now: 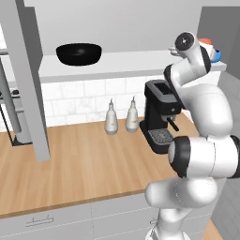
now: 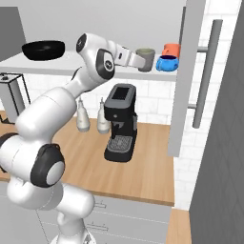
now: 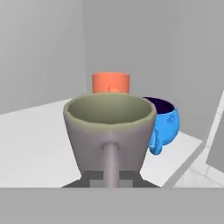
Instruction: Gather all objects into one cabinet and sort the glasses and bowls to opposite sides.
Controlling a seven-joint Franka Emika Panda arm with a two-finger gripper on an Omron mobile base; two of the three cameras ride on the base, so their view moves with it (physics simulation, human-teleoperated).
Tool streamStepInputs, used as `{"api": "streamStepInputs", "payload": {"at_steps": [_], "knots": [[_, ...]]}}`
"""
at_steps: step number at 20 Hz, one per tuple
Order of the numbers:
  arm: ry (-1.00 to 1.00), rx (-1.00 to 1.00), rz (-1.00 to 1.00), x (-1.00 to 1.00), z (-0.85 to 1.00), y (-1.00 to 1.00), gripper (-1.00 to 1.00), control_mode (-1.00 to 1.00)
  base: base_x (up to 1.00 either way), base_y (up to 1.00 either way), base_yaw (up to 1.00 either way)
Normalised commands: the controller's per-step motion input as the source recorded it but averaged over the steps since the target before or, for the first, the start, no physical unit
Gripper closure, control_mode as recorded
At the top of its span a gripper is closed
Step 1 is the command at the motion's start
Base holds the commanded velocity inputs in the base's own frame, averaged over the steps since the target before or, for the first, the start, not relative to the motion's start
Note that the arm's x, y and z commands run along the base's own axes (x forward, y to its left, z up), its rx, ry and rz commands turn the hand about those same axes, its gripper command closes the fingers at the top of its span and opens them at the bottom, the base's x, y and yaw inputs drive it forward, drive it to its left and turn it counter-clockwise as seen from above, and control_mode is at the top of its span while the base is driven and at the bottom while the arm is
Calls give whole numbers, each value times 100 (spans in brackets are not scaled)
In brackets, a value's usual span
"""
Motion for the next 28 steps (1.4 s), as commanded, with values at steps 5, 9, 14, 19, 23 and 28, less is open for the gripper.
{"api": "streamStepInputs", "payload": {"at_steps": [5,9,14,19,23,28], "knots": [[1,0,-1,6,0,-21,100,-100,0,0,0],[0,0,0,16,0,0,100,-100,0,0,0],[0,0,0,18,0,0,100,-100,0,0,0],[0,0,0,13,0,0,100,-100,0,0,0],[0,0,0,0,0,0,100,-100,0,0,0],[0,0,0,0,-5,0,100,-100,0,0,0]]}}
